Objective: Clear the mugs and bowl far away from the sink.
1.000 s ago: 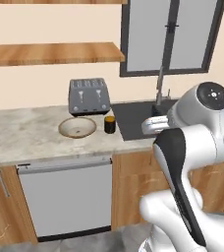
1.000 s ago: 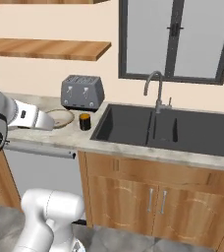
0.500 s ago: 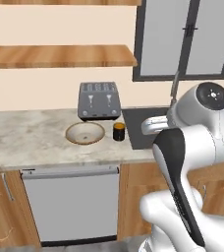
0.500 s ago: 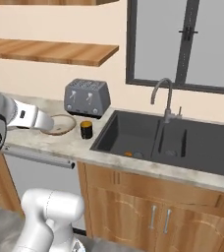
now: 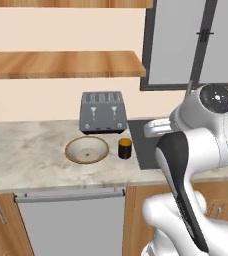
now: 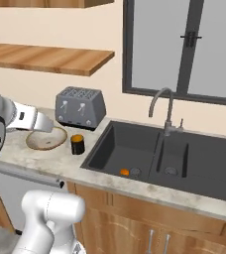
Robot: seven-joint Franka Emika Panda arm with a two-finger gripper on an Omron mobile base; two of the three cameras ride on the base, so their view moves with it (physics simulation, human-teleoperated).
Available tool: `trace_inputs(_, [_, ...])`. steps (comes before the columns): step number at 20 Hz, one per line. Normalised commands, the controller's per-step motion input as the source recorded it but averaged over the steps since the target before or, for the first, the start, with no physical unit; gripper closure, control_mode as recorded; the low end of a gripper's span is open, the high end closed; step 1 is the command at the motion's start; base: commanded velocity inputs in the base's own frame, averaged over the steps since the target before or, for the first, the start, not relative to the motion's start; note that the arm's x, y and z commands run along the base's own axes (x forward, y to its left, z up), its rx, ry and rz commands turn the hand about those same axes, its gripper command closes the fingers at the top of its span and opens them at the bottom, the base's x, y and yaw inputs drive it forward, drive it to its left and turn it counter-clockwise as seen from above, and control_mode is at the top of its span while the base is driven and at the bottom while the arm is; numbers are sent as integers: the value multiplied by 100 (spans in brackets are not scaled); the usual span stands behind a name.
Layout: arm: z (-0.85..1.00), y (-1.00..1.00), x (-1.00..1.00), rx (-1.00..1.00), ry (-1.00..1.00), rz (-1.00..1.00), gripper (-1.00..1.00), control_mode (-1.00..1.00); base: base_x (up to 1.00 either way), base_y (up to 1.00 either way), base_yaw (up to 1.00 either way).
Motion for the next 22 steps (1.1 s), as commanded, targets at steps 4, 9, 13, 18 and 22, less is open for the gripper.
trace_inputs(4, [0, 0, 0, 0, 0, 0, -100, 100, 62, 3, -9])
trace_inputs(9, [0, 0, 0, 0, 0, 0, -100, 100, 32, 10, -14])
trace_inputs(13, [0, 0, 0, 0, 0, 0, -100, 100, 3, 10, -16])
trace_inputs(18, [0, 0, 0, 0, 0, 0, -100, 100, -3, 17, -11])
trace_inputs(22, [0, 0, 0, 0, 0, 0, -100, 100, 0, 45, -2])
